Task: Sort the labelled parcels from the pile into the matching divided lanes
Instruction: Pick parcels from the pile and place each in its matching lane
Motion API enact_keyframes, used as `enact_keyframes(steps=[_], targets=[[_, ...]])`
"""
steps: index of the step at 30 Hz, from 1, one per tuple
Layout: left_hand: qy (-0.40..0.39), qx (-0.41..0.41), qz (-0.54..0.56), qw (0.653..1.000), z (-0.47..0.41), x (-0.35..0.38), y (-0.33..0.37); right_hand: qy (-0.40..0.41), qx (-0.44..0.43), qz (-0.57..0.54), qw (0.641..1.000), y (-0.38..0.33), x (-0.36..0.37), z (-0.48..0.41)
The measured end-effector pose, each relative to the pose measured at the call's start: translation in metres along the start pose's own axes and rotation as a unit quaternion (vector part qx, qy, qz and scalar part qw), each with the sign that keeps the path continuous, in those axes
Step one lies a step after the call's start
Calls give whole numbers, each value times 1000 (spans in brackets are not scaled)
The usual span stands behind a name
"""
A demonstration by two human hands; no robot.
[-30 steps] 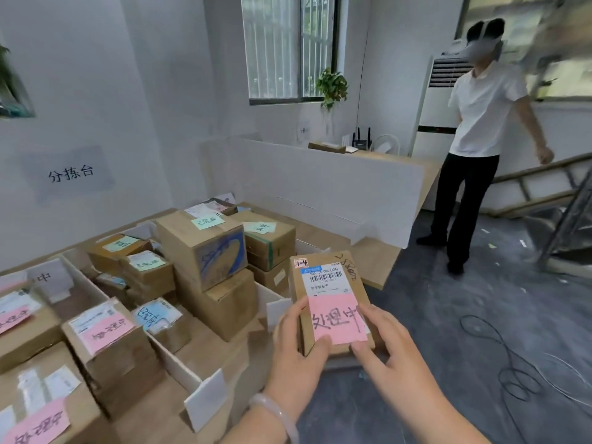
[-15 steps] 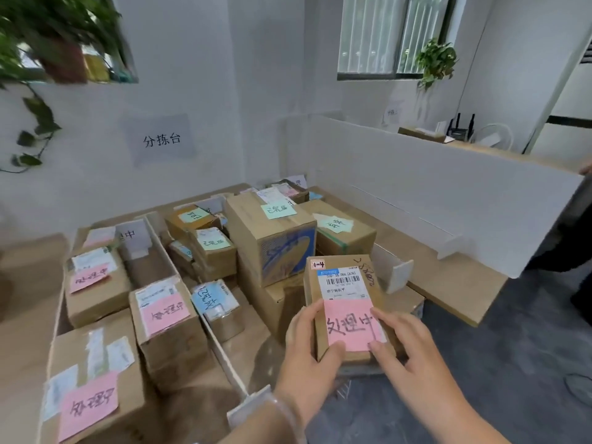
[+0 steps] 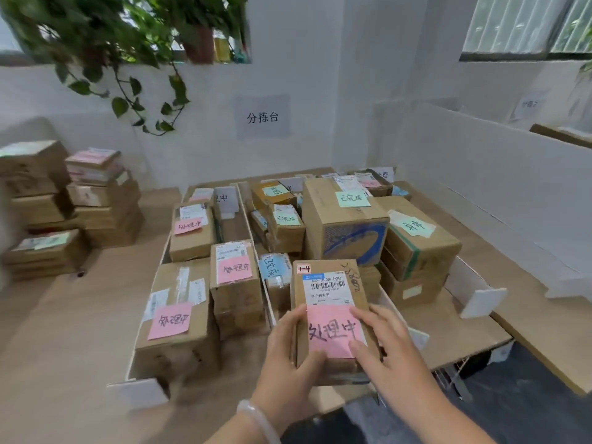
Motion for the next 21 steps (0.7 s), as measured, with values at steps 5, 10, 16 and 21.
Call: enact_keyframes(steps=[5,10,16,21], targets=[[91,-7,1,996,27,-34,-12,-83,-39,1,996,-24,29,-4],[132,-28,38,990,52,-65,-17,-110,-96,-30,989,-54,52,7],[155,-21,65,986,48,-112,-7,-143,-122,-3,982,-87,79,-10],[149,6,69,986,28,-160,1,-143,-130,24,981,-123,103,-32]])
Point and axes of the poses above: each hand's wrist, its own z-axis away from the middle knuckle, its own x-axis out of the palm, y = z × x, the point moved 4 cm from there along -z, towards the middle knuckle, and after that the axes turned 11 degrees about z, right-handed, at the moved point
